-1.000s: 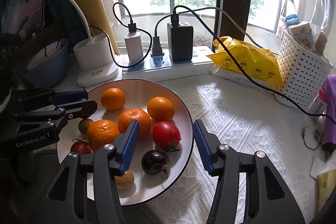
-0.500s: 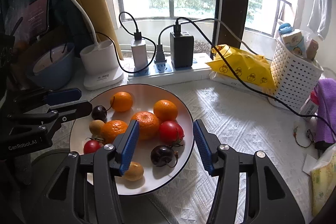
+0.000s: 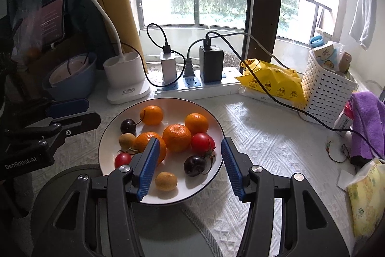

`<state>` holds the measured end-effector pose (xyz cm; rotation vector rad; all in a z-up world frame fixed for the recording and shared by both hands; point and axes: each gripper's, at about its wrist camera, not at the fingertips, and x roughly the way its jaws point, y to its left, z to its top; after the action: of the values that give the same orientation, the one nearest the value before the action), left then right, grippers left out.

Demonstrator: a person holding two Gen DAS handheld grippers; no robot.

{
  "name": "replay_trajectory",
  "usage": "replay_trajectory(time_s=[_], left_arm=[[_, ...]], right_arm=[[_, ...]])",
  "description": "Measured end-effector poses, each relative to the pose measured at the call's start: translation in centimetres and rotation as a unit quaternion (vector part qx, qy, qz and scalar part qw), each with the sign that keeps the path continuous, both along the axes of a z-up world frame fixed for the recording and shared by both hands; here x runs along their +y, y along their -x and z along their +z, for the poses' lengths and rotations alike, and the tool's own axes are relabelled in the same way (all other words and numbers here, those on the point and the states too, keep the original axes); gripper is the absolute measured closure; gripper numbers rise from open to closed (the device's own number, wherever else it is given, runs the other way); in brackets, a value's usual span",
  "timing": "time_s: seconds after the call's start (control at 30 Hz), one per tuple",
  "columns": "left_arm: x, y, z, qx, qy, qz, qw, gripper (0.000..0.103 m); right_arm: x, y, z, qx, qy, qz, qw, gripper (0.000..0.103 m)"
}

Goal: Organize fruits
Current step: 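Withdraw both open grippers from the plate back over the mat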

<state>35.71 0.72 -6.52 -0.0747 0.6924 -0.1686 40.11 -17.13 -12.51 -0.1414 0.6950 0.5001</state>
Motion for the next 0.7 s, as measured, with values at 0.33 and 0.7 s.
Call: replay_trajectory(time_s=[0.33,0.7], left_arm=[[0.0,3.3,1.6,-0.018,-0.004,0.001,0.9998,0.061],[-0.1,7.1,3.6,-0.042,-0.002,0.002,0.9991,0.049]], right_arm=[[-0.3,2.8,1.6,-0.017,-0.001,-0.003,1.000,0.047],[-0.4,6.6,3.6,-0.037,-0.003,-0.003,0.999,0.047]])
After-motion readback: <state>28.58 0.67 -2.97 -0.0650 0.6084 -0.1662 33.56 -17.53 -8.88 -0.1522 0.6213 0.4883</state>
